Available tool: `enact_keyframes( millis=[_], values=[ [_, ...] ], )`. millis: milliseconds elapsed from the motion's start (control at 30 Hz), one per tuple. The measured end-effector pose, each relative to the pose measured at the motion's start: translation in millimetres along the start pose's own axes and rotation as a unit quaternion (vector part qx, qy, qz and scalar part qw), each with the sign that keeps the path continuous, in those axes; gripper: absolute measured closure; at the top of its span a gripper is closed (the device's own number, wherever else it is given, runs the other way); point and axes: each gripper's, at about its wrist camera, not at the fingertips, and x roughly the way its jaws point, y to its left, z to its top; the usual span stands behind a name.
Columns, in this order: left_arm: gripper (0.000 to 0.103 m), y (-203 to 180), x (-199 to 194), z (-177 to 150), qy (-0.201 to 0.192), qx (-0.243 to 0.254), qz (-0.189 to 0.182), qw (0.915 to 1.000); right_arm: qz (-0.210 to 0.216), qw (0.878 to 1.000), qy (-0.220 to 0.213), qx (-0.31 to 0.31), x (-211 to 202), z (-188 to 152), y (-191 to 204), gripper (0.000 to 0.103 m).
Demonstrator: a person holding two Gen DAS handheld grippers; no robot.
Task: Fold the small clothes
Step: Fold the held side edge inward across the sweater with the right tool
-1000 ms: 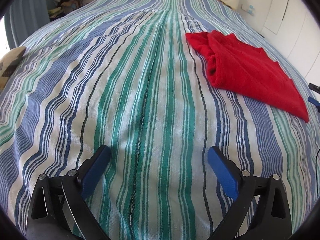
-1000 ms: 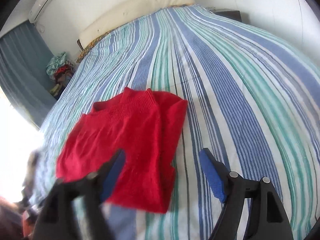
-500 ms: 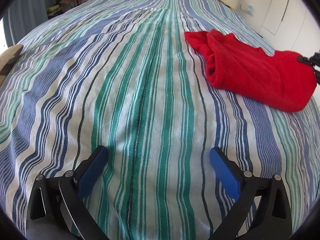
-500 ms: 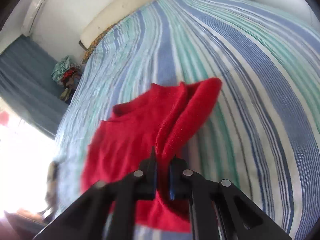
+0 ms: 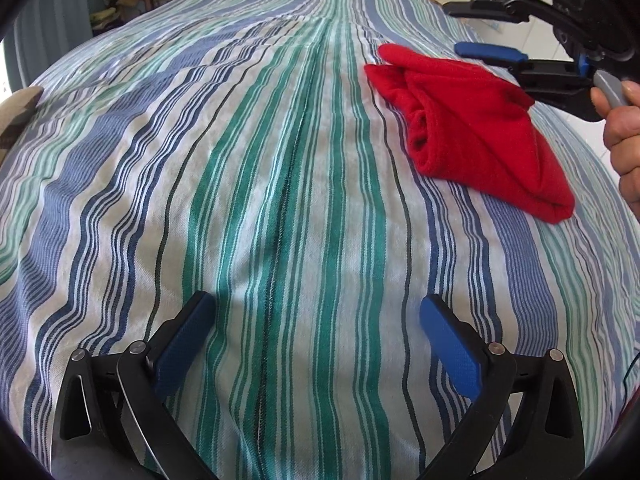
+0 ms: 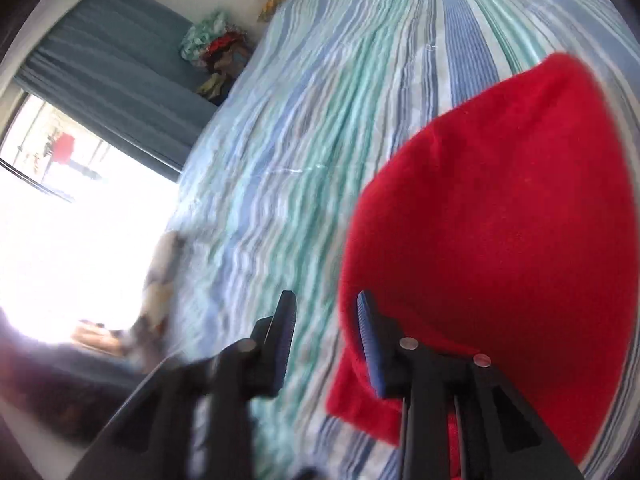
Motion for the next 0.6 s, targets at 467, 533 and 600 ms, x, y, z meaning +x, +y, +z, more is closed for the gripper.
enact_keyframes(
  millis=[467, 533, 600],
  values=[
    [0.001, -4, 1, -3, -0.005, 0.011, 0.010, 0.9999, -0.103, 0.987, 0.007, -0.122, -3, -48, -4, 0.068],
    [0.001, -5, 1, -5, -0.006, 0.015, 0.012, 0.9998, -0.129, 0.973, 0.048, -0.184, 33, -74, 10, 0.068],
    [0.001, -5, 0, -6, -0.006, 0.015, 0.012, 0.9998, -0.161, 0.953, 0.051, -0.251, 40, -90, 25, 0.068]
  ],
)
